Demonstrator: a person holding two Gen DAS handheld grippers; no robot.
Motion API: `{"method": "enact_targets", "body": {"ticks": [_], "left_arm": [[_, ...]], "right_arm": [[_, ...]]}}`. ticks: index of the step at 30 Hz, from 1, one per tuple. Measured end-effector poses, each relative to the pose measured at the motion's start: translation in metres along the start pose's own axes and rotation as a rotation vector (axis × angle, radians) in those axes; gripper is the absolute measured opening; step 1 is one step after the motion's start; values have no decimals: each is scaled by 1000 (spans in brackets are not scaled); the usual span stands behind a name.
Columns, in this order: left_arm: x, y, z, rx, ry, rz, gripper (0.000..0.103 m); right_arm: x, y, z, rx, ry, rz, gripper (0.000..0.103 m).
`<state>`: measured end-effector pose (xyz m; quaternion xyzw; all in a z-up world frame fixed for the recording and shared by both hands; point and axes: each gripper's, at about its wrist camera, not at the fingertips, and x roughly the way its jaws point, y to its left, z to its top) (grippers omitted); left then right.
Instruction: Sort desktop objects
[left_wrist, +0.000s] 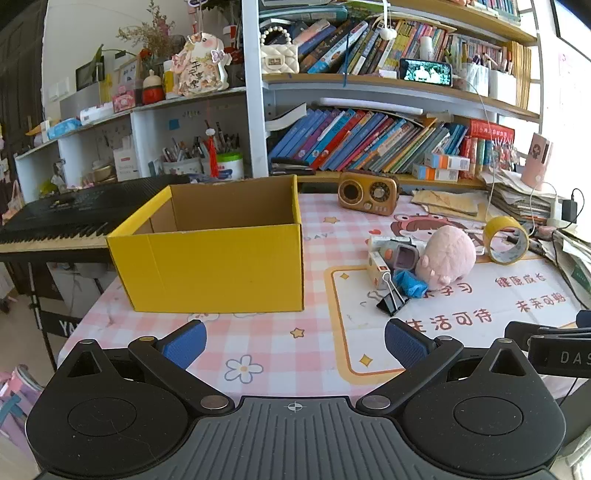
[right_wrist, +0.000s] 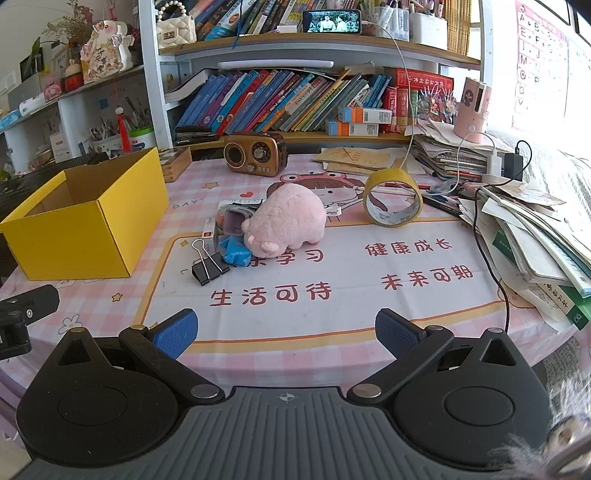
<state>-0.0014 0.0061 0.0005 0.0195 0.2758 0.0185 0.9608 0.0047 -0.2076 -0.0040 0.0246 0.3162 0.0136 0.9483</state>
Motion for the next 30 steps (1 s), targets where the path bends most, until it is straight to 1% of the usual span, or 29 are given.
{"method": "enact_targets", "body": {"ticks": [7,30], "left_arm": [[-3,-2,-1,10,-10,-7,103],[-4,6,-1,-15,-7,9,103]], "right_arm": [[-1,-1,-1,0,-1,0,103],[-8,4,2,-3,-13,7,103]]}}
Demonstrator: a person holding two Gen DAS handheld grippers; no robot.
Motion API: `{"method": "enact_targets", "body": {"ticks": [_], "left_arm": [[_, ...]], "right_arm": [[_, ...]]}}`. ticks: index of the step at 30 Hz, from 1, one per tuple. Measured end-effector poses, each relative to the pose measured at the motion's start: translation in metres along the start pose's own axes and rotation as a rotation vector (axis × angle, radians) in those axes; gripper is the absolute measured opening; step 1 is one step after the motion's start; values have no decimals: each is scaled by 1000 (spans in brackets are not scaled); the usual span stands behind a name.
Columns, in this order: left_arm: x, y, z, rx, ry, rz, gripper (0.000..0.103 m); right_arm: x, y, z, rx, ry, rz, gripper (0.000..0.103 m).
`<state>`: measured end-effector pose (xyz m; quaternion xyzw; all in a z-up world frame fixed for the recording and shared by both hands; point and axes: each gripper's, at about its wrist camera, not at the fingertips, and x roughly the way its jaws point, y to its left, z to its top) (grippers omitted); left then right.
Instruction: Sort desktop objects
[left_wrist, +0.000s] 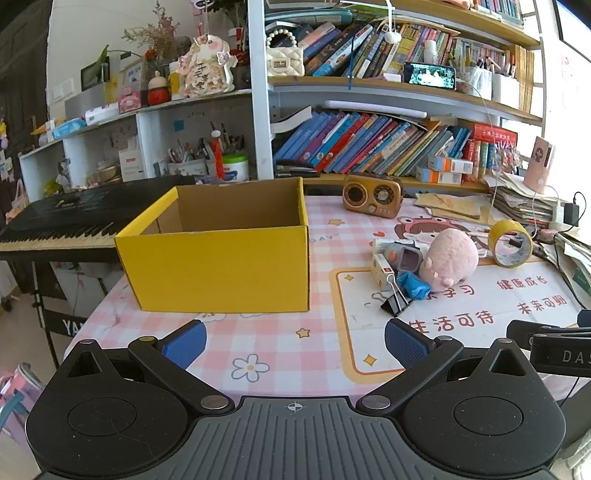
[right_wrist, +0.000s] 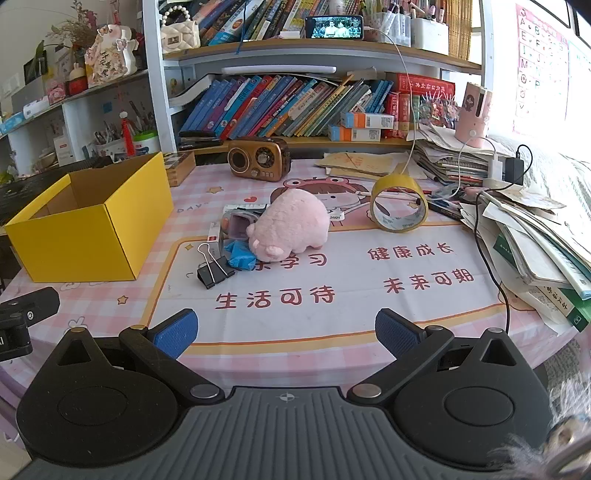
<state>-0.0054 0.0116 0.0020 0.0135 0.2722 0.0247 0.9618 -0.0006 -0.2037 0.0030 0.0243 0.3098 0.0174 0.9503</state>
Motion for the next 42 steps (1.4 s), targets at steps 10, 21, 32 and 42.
{"method": "enact_targets", "body": {"ticks": [10,21,32,42], "left_arm": [[1,1,-2,-11,12,-6,103],[6,-2,0,4,19,-21,103],[13,-5,2,6,37,-37,103],[18,-17,3,39,45,-91,103]], "right_arm": [[0,2,1,-8,-1,0,103],[4,1,0,-8,3,0,103],[14,-4,1,-8,18,-8,103],[19,-11,0,-7,39,-22,103]]}}
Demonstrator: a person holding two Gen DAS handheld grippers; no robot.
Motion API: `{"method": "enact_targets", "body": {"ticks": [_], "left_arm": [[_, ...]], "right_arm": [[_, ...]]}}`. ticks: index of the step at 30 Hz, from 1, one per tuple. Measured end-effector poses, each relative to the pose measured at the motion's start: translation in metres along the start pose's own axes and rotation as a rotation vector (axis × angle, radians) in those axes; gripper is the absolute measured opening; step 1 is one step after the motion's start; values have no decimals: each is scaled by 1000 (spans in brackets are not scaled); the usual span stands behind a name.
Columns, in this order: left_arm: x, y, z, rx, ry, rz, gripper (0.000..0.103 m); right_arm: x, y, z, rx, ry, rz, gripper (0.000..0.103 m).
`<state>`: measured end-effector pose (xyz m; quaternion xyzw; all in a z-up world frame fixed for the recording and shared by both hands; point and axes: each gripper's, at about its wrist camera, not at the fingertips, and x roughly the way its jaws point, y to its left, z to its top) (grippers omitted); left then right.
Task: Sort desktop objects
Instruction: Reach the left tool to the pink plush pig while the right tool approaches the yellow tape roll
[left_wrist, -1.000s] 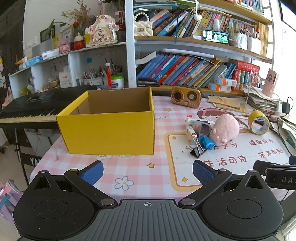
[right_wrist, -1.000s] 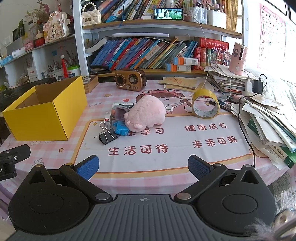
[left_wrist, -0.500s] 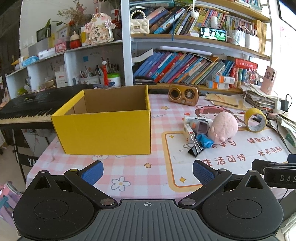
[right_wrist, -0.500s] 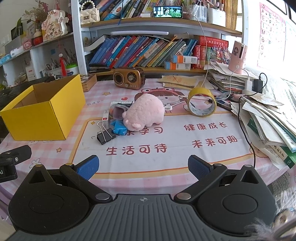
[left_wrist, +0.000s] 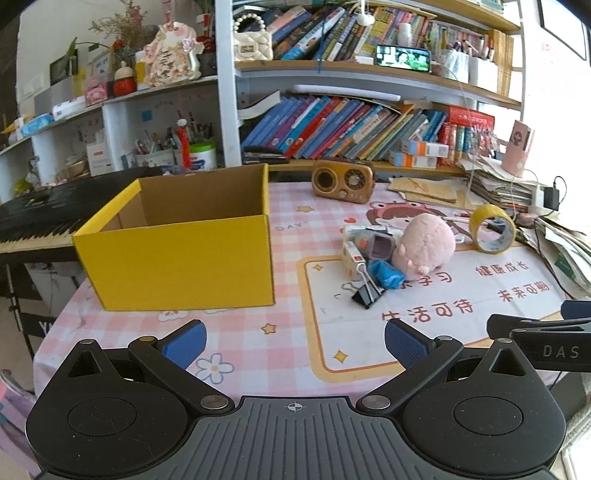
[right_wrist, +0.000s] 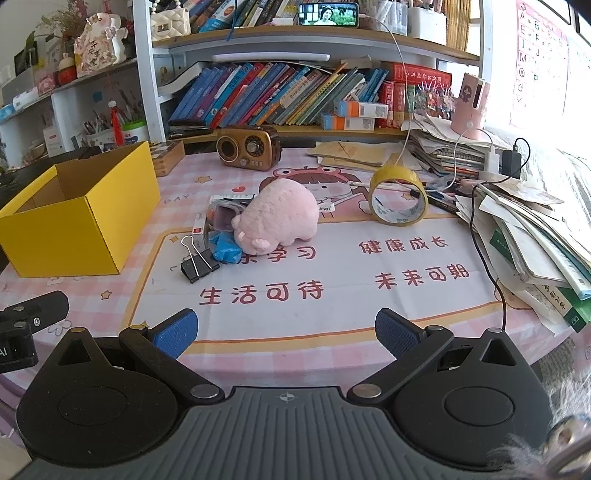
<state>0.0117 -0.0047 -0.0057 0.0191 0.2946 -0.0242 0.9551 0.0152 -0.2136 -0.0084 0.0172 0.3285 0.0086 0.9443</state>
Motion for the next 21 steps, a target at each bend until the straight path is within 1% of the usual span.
{"method": "enact_targets", "body": {"ticks": [8,21], "left_arm": [[11,-18,4,27,16,-60,103],[39,-58,21,47,36,-71,103]], "right_arm": [[4,-14,1,8,10,-28,103],[32,-57,24,15,34,-42,103]]}}
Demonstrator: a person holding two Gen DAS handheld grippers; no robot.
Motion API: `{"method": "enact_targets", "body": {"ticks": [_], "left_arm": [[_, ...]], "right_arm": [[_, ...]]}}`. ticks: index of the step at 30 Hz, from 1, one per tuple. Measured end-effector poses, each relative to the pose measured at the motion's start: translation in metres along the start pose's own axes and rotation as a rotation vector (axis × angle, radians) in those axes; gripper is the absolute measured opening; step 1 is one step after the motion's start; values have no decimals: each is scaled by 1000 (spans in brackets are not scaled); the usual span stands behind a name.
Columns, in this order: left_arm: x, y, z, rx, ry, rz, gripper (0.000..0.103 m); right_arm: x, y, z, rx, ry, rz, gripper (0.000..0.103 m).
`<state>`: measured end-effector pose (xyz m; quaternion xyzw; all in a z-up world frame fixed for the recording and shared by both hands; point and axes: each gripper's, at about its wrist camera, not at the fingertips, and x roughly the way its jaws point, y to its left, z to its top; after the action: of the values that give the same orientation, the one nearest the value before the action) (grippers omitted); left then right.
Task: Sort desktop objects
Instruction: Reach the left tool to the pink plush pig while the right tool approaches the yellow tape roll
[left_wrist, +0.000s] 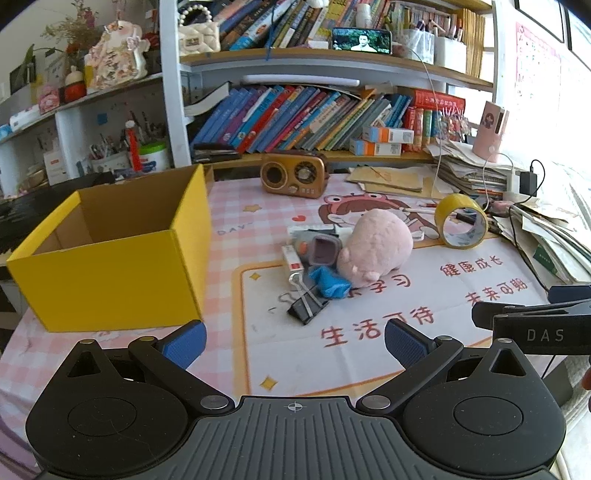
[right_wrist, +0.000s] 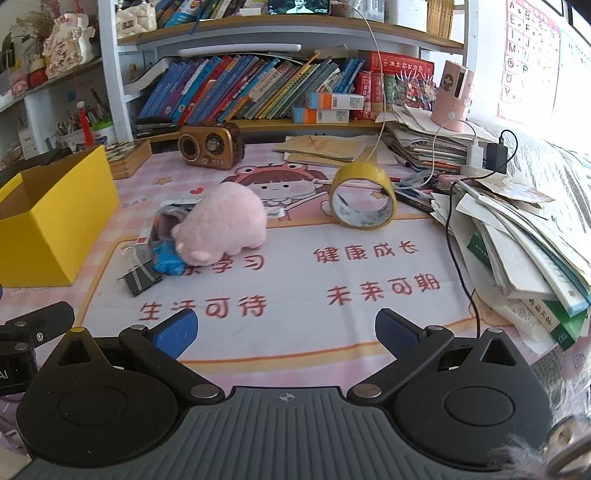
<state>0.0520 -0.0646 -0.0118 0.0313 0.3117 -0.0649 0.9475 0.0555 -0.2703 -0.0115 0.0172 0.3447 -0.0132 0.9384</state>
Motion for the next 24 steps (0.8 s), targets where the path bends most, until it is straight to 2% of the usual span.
{"method": "enact_targets", "body": {"ticks": [17,24], "left_arm": [[58,-48,34,2,60,33,103],[78,-72,45,58,70,60,103]], "right_arm": [[57,-61,41,10,27,17,103],[79,-85,55,43,21,16,103]]}}
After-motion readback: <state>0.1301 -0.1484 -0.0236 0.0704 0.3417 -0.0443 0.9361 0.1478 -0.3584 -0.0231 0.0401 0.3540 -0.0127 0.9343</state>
